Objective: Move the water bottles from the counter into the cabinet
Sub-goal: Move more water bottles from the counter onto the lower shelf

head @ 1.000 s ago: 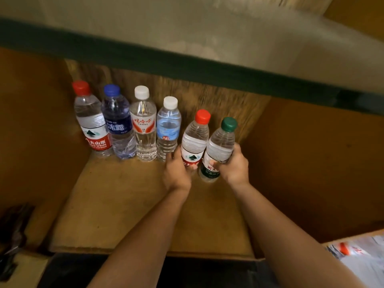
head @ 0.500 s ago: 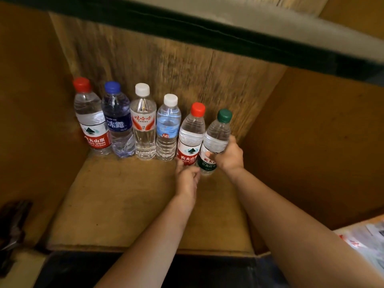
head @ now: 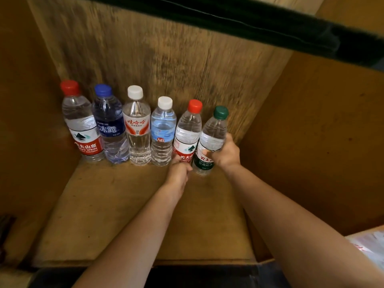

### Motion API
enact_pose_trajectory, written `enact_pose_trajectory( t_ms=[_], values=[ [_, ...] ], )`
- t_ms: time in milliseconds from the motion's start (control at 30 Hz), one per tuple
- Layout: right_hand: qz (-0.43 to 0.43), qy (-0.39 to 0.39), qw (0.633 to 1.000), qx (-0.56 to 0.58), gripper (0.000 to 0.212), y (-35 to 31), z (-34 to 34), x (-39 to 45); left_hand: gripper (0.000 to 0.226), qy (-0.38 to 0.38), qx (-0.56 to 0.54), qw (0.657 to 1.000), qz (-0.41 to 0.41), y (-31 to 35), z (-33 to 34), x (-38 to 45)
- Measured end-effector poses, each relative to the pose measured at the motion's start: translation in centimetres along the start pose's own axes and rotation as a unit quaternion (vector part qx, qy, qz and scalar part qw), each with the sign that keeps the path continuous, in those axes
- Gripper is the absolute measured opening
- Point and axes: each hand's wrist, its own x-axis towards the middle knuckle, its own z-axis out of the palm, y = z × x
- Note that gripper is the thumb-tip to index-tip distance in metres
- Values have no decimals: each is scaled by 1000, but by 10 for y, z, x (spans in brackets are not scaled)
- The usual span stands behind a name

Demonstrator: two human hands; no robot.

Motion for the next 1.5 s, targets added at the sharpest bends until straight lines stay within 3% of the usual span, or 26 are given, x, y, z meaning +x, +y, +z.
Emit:
enact_pose_trajectory(
  t_ms=[267, 433, 633, 833, 967, 1167, 1500],
  values=[
    [-3, -9, 1000, 3, 69, 0, -1, 0, 49, -18, 0, 1000, -8, 12, 3, 6],
    [1, -8, 1000, 18, 68, 0, 0, 7, 25, -30, -71, 996, -41, -5, 6, 1],
    [16, -2, 1000, 23, 67, -4, 7, 18, 27, -46, -146, 988, -24, -7, 0, 5],
    [5, -40, 998, 49, 77, 4, -1, 14, 25, -59, -115, 991, -32, 1, 1, 5],
    [41, -113, 993, 8, 86, 21, 2, -1, 25, -66, -52, 996, -39, 2, -2, 2],
    [57, -104, 987, 105, 86, 18, 18, -4, 25, -95, -38, 994, -45, 9, -8, 4],
    [77, -157, 981, 83, 97, 19, 24, -1, 29, -104, -16, 993, -47, 13, -10, 8]
  ],
)
